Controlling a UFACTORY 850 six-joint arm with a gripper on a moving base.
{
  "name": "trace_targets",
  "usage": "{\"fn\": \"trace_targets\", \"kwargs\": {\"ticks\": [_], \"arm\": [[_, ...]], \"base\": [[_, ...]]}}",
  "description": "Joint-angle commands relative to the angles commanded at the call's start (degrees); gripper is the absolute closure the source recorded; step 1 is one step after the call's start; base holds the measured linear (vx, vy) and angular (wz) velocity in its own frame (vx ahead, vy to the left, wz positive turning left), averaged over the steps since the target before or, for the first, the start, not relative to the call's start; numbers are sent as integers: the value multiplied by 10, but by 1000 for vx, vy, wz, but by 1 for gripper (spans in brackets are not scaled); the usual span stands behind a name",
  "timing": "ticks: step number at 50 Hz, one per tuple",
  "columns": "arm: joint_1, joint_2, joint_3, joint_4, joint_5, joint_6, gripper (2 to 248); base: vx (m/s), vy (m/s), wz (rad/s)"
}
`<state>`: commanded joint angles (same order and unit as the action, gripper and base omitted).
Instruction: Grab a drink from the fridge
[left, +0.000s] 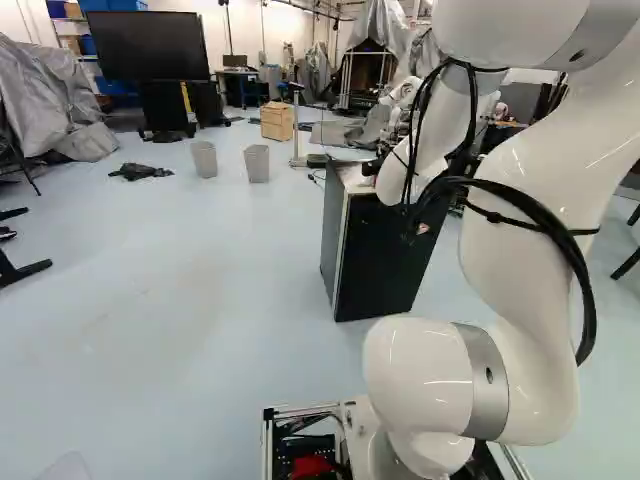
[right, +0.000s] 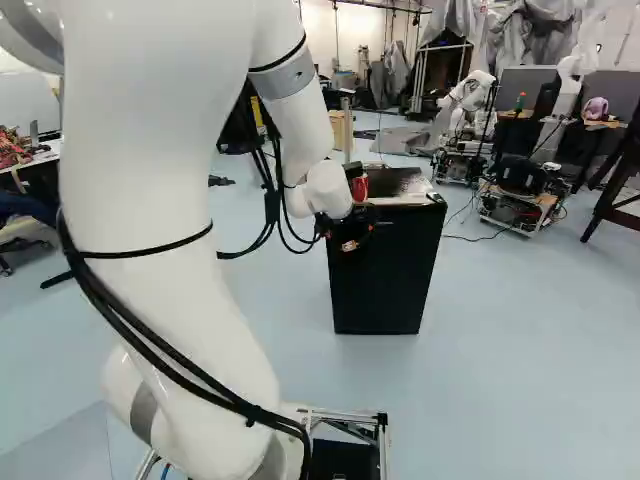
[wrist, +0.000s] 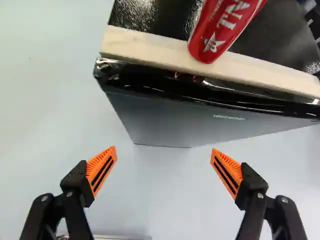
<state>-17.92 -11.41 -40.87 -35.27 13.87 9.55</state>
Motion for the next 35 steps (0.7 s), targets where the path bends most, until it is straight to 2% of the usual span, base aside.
{"fn": "trace_targets", "kwargs": {"ticks": [16,35], "arm": [[-7,42,48,14,96,0,3],[-23,86,95,46,210,0,3]], "base": [[0,0,0],[0,0,0]]}}
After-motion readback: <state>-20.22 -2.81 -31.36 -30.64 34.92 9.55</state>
